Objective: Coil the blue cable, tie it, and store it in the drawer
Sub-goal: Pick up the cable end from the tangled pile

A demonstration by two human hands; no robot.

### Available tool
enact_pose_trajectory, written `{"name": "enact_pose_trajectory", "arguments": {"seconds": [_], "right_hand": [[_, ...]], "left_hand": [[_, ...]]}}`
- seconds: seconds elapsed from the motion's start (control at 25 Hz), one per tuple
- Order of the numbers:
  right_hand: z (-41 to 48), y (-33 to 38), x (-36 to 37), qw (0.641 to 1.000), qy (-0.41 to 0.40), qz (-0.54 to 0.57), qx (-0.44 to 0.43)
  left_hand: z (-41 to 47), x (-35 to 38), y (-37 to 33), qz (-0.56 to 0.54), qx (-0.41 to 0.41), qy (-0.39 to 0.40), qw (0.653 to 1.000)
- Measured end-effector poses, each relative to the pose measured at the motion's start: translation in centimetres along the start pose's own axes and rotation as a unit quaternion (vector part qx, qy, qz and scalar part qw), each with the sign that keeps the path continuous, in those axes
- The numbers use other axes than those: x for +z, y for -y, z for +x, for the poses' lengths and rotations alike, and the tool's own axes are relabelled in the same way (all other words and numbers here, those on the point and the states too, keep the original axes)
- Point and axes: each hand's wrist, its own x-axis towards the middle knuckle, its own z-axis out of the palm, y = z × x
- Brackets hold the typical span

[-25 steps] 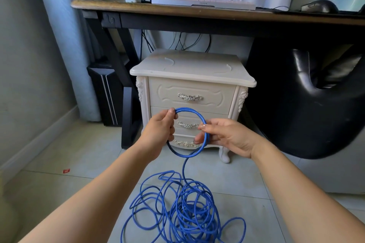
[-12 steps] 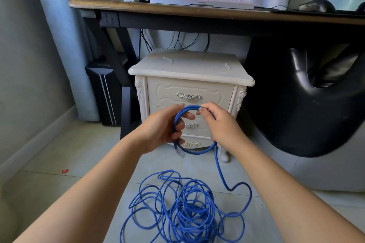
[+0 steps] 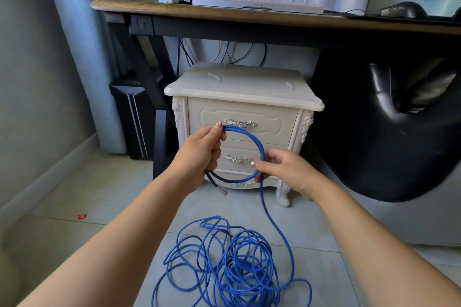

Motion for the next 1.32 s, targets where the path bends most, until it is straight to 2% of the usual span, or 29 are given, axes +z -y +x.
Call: {"name": "enact_pose_trajectory", "arguments": {"seconds": [0.16,0.28,0.36,0.48,0.56,0.64,0.72,0.76,0.88,1.04,1.16,1.24,1.32], "right_hand": [[0.7,0.8,1.3,0.984,-0.11,0.133,-0.048],[0.6,1.5,2.3,0.953,-0.094,0.285,-0.041],[0.4,1.7,2.1,0.94,-0.082,0.329,-0.044],[0.2,1.7,1.8,0.973,-0.081,0.211,-0.05],[0.2,1.9,2.0,0.992,-0.068,0.098,-0.044],[0.2,2.1,2.3,0.997,-0.059,-0.002,-0.04],[0.2,2.4,2.4,0.996,-0.053,-0.054,-0.037],[0.1,2.5,2.3,0.998,-0.046,-0.039,-0.03],[-0.3,2.7,1.5,0.992,0.002,0.127,0.014],[-0.5,1.0,-0.5,0.949,0.128,0.269,0.107],[-0.9,-0.2,-0.8,0.913,0.23,0.327,0.081],[-0.9,-0.6,-0.2,0.911,0.22,0.344,0.065],[-0.7,-0.5,0.8,0.911,0.164,0.376,0.042]], "left_hand": [[0.0,0.5,0.2,-0.088,-0.007,-0.043,0.995],[-0.5,0.9,0.6,-0.194,-0.061,-0.006,0.979],[-1.0,0.3,0.5,-0.229,-0.093,0.042,0.968],[-1.4,-0.4,-0.3,-0.183,-0.108,0.097,0.972],[-1.3,-0.4,-0.7,-0.056,-0.104,0.105,0.987],[-1.3,-0.1,-0.5,0.08,-0.075,0.117,0.987],[-1.3,0.4,-0.2,0.143,-0.057,0.125,0.98],[-1.3,0.5,-0.1,0.152,-0.05,0.118,0.98],[-1.0,0.4,-0.1,0.114,-0.028,0.074,0.99],[-0.4,-0.1,-0.3,-0.025,-0.056,-0.015,0.998],[-0.1,-0.1,0.0,-0.098,-0.073,-0.094,0.988],[-0.1,0.1,0.2,-0.131,-0.077,-0.121,0.981],[-0.3,0.5,0.4,-0.162,-0.082,-0.123,0.976]]}}
